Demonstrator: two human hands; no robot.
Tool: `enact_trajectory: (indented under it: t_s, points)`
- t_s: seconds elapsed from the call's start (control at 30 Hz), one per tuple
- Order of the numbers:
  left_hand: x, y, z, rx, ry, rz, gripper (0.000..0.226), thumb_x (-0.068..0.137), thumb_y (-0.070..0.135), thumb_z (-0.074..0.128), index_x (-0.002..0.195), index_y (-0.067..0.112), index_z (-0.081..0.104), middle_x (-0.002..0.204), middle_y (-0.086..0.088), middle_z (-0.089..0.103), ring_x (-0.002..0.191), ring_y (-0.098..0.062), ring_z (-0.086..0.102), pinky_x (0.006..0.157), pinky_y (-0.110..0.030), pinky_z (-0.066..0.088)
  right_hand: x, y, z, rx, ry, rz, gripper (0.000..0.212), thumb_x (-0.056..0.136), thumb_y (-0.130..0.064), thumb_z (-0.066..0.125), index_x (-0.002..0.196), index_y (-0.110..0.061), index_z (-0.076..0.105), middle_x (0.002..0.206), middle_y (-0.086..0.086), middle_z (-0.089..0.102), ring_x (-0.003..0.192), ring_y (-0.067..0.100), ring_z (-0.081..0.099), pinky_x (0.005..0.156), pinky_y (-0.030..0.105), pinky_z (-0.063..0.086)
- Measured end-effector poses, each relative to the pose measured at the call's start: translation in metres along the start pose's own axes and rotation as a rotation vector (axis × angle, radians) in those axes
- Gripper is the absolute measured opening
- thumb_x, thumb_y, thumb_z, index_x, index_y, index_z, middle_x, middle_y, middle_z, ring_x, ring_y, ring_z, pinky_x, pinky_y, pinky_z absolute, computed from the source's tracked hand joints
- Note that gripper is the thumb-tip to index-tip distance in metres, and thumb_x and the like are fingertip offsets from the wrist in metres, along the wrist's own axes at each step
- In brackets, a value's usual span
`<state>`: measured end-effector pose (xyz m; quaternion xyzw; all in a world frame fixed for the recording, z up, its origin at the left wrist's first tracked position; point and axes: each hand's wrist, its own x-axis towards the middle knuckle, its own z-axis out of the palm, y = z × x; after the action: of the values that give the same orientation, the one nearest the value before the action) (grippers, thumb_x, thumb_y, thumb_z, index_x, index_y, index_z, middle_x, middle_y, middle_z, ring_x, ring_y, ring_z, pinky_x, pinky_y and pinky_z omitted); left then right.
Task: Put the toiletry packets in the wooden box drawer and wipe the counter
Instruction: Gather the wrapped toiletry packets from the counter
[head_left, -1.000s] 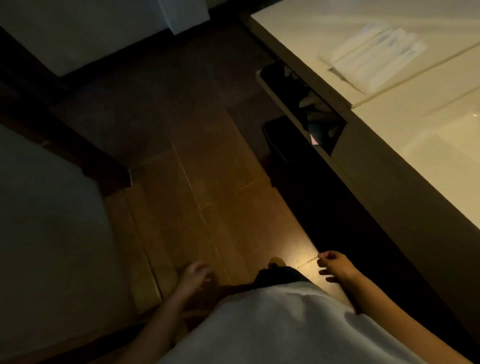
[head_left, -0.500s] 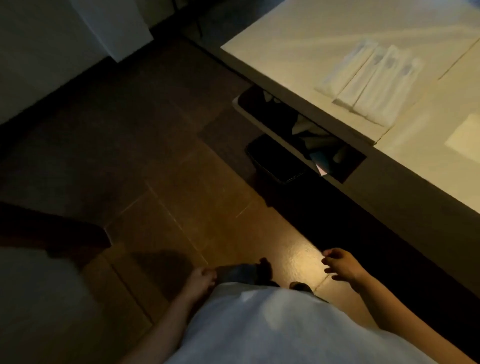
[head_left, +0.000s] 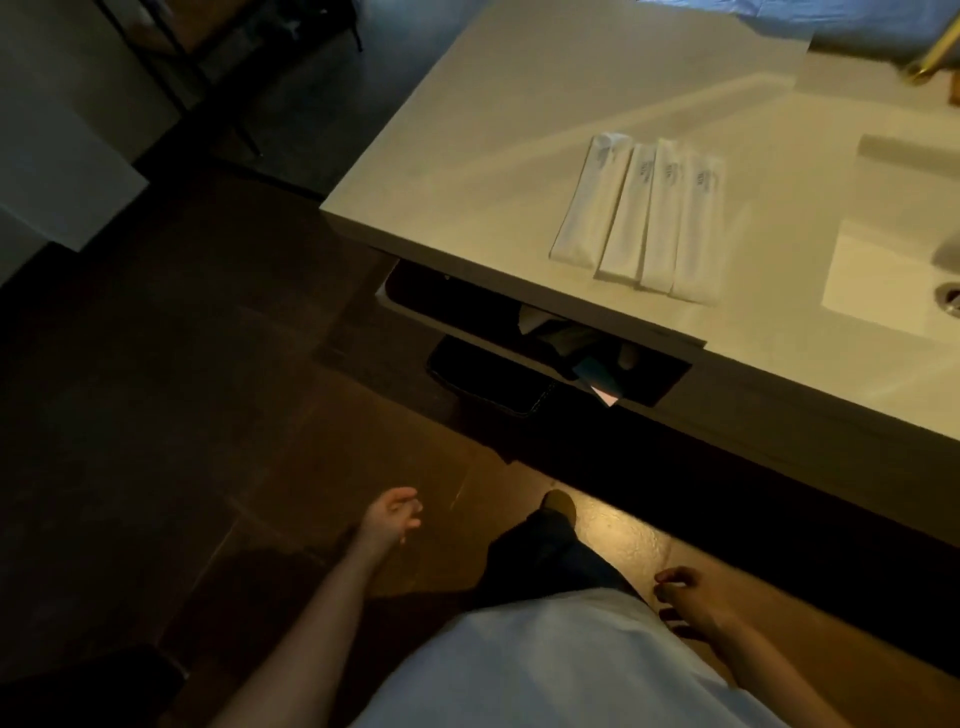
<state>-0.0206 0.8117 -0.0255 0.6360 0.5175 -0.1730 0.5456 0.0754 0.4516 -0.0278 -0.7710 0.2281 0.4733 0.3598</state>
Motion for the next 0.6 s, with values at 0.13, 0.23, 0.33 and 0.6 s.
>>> enact_trajectory:
  t_s: [0.13,0.23,0.33,0.6]
  points:
    - [0.018,0.02,0.01,0.021,-0.026,0.003,0.032,0.096,0.012,0.045,0.126,0.002,0.049,0.111,-0.014,0.057,0.099,-0.026,0.056,0.079,-0.033,0.044,0.026,-0.054,-0.011,-0.009,0.003,-0.044,0.024,0.091,-0.006,0.05,0.115,-0.001,0.053,0.108,0.021,0.059,0.09,0.032,0.057,0.083,0.045,0.048]
    - [0.029,0.039,0.015,0.101,-0.027,-0.007,0.03,0.096,0.009,0.045,0.124,0.002,0.052,0.114,-0.013,0.056,0.106,-0.03,0.056,0.085,-0.034,0.044,0.043,-0.095,-0.022,-0.048,-0.024,-0.09,0.027,0.09,-0.006,0.052,0.116,0.0,0.053,0.098,0.018,0.058,0.081,0.029,0.055,0.065,0.034,0.04]
    - [0.041,0.064,0.022,0.146,-0.013,-0.001,0.018,0.094,0.002,0.044,0.105,0.003,0.058,0.105,-0.016,0.059,0.093,-0.028,0.056,0.085,-0.038,0.045,0.055,-0.128,-0.031,-0.138,-0.042,-0.159,0.031,0.089,-0.007,0.053,0.12,-0.001,0.052,0.107,0.021,0.061,0.085,0.029,0.058,0.066,0.032,0.043]
    - [0.024,0.148,0.045,0.633,-0.236,0.181,0.033,0.096,0.014,0.045,0.126,0.004,0.053,0.132,-0.012,0.055,0.115,-0.019,0.052,0.089,-0.021,0.037,0.03,-0.184,-0.052,-0.446,-0.058,-0.34,0.037,0.087,-0.017,0.058,0.123,-0.013,0.054,0.128,0.011,0.059,0.116,0.026,0.055,0.092,0.029,0.043]
